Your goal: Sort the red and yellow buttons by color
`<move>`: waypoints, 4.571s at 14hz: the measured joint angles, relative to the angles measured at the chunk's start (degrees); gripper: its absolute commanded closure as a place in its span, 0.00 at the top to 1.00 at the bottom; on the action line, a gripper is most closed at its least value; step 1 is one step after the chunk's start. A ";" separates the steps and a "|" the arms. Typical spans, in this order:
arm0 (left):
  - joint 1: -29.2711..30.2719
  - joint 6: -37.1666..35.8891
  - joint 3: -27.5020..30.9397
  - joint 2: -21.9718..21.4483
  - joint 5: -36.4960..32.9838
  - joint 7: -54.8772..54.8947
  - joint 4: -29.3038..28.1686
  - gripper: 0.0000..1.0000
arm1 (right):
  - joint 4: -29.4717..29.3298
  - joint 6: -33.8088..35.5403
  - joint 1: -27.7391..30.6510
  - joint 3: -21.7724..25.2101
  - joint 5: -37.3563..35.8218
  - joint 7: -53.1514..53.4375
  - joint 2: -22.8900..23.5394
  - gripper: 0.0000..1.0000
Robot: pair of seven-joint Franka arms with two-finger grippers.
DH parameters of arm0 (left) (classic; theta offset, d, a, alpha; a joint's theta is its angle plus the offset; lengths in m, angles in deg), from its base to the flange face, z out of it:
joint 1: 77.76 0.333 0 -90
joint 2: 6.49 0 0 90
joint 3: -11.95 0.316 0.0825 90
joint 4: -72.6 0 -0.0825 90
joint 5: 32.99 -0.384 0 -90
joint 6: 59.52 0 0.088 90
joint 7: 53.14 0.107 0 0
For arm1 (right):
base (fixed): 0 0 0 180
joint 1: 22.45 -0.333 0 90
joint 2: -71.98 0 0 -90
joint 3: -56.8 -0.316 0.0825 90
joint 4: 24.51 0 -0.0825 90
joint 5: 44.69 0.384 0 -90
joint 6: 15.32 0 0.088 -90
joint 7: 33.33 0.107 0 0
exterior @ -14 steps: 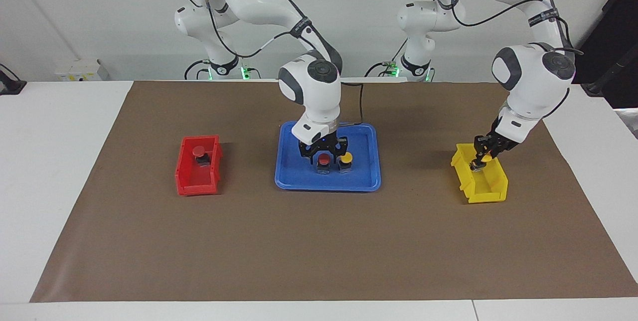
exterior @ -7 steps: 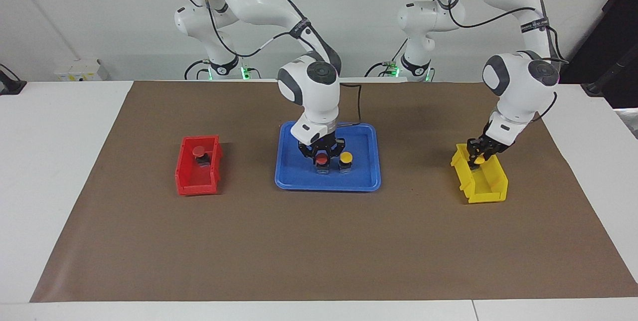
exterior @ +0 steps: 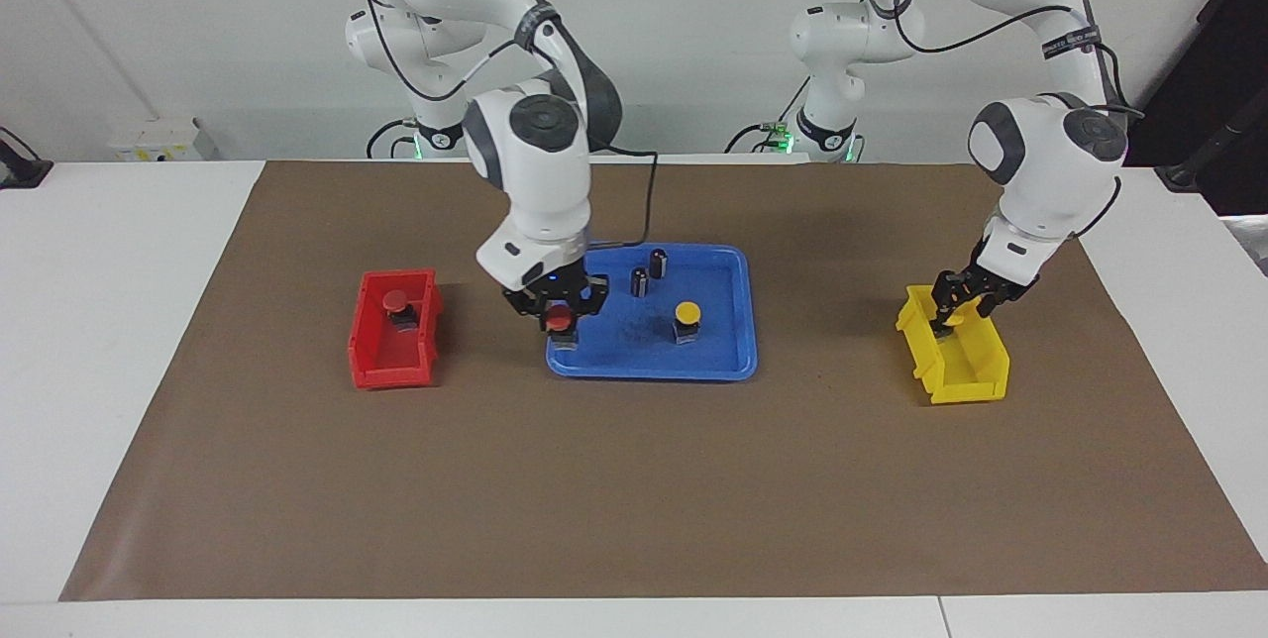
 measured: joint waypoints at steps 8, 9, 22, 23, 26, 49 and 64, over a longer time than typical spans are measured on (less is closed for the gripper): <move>-13.48 -14.25 -3.98 -2.21 0.21 -16.16 14.96 1.00 | 5.89 0.22 15.12 0.04 0.00 -18.32 -2.44 0.26; -17.89 -11.60 -4.20 -1.07 0.21 -21.90 13.61 1.00 | 6.78 -0.32 15.63 0.03 0.00 -18.66 -2.62 0.26; -36.70 8.33 -4.14 15.30 -1.61 -47.11 8.22 0.01 | 26.72 -17.99 18.38 -0.25 0.00 -24.46 -8.27 0.32; -36.70 8.37 -4.05 15.32 -1.64 -47.50 8.25 0.01 | 26.96 -18.02 18.38 -0.25 0.00 -24.46 -8.30 0.40; -36.68 7.86 -3.73 15.27 -1.67 -48.05 9.21 0.01 | 27.07 -18.02 18.38 -0.25 0.00 -24.46 -8.32 0.71; -7.03 0.44 4.64 7.86 -1.90 -0.12 7.84 0.01 | -3.29 25.70 24.12 3.49 4.01 -24.50 -17.52 1.00; -5.03 11.02 4.68 9.47 -1.90 2.89 1.21 0.06 | -3.38 25.35 24.42 2.63 4.12 -24.50 -17.04 1.00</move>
